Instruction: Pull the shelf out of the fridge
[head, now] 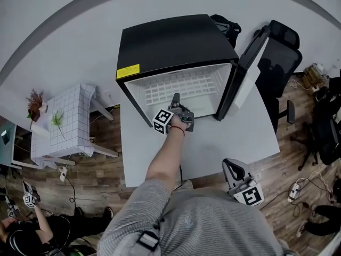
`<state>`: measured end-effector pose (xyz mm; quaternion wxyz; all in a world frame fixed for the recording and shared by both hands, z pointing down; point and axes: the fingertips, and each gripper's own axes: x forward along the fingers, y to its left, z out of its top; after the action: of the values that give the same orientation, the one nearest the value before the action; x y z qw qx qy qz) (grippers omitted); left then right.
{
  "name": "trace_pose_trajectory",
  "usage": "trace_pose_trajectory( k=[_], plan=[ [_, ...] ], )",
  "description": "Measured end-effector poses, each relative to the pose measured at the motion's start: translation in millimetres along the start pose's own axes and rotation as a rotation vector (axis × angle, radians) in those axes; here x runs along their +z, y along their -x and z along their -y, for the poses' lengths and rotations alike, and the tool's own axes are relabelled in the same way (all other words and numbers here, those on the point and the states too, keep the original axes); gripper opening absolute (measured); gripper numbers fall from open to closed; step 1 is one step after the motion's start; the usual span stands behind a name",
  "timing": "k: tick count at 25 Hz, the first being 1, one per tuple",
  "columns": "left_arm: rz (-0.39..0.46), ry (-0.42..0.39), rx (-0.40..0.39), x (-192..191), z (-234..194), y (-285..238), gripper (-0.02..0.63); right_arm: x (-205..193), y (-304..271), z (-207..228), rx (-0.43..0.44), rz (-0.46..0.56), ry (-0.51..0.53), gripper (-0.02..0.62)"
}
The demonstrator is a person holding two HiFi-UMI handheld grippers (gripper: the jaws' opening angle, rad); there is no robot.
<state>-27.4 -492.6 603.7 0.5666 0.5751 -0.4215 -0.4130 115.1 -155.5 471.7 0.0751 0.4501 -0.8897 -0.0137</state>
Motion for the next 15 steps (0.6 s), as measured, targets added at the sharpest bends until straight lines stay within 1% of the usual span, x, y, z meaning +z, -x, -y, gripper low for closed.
trace_pose_trajectory(
  k=[3,5,15],
  plan=[
    [0.007,0.009,-0.003,3.7,-0.2,-7.7,0.132,-6.9,0.5,3.5,-0.030,-0.021,-0.095,0.014],
    [0.011,0.013,-0.008,6.3,0.7,-11.7,0.132,-10.0,0.5,5.0,-0.044,-0.031,-0.134,0.014],
    [0.024,0.018,0.006,9.7,-3.6,-27.0,0.132,-13.8,-2.2,8.4,-0.058,-0.054,-0.153,0.014]
  ],
)
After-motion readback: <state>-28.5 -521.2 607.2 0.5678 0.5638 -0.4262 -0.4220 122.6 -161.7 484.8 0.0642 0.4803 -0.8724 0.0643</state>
